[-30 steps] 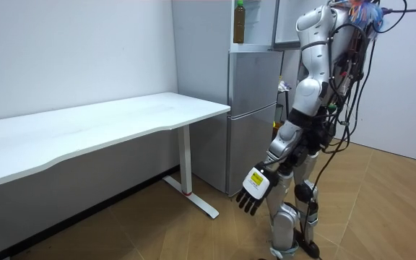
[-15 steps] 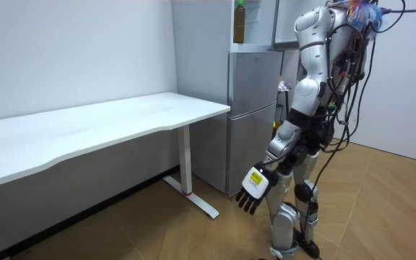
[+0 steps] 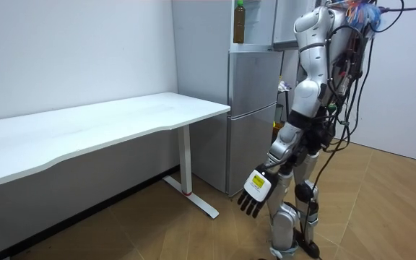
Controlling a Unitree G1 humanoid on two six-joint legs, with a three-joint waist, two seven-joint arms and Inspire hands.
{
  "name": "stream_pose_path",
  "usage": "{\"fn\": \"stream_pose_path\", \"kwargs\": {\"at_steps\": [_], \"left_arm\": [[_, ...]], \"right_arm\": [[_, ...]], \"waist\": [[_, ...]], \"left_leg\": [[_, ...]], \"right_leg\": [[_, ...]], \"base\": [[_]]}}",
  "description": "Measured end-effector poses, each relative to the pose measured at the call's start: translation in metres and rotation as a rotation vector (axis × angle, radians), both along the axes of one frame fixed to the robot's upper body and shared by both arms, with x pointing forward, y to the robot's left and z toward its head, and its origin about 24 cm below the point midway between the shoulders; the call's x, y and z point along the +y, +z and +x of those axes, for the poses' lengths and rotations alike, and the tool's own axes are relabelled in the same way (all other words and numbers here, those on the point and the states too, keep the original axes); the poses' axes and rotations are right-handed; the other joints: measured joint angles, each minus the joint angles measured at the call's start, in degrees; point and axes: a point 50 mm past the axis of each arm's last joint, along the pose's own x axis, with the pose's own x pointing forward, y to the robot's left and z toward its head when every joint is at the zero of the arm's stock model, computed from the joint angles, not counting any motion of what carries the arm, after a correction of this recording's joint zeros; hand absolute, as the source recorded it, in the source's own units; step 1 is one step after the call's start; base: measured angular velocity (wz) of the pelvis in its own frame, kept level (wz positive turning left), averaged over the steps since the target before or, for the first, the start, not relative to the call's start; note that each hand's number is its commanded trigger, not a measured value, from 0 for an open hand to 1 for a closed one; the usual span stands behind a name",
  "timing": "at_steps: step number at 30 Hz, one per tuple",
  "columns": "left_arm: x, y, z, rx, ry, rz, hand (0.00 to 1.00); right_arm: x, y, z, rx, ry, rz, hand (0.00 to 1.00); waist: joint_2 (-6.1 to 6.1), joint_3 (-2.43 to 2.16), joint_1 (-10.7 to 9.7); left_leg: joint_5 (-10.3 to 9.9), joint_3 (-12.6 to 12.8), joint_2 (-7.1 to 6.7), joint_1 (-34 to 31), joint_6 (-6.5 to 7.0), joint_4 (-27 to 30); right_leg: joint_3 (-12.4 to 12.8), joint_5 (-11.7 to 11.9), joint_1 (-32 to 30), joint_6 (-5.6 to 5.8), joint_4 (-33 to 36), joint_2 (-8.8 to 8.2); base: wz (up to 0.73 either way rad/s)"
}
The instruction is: Put the bottle in the upper fridge
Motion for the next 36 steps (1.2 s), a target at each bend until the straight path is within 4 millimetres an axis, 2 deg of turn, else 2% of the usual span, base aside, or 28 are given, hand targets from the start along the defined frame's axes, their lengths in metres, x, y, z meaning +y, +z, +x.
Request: {"fn": "stream_pose_path", "kwargs": {"at_steps": [4, 19, 36], "left_arm": [[-0.001, 0.0, 0.001, -0.001, -0.002, -0.003, 0.0], [-0.001, -0.001, 0.001, 0.009, -0.004, -0.004, 0.0], [-0.002, -0.001, 0.002, 0.008, -0.024, 0.002, 0.0]], "right_arm": [[0.007, 0.0, 0.005, 0.01, 0.052, -0.011, 0.0], [0.018, 0.005, 0.015, 0.006, 0.153, -0.046, 0.0], [0.029, -0.001, 0.022, 0.041, 0.254, -0.054, 0.0]], "waist": [[0.11, -0.08, 0.85], [0.18, -0.05, 0.96], [0.1, 0.28, 1.24]], "left_leg": [[0.0, -0.02, 0.0, 0.03, 0.0, 0.01], [0.0, -0.28, -0.01, 0.3, 0.0, 0.0], [0.0, -0.55, -0.03, 0.5, 0.0, 0.01]], "right_leg": [[-0.05, 0.03, 0.15, -0.04, 0.13, -0.01], [-0.97, 0.12, 1.4, 0.05, -0.9, -0.05], [-1.36, 0.2, 1.92, 0.06, -1.32, -0.05]], "base": [[0.0], [0.03], [0.01]]}}
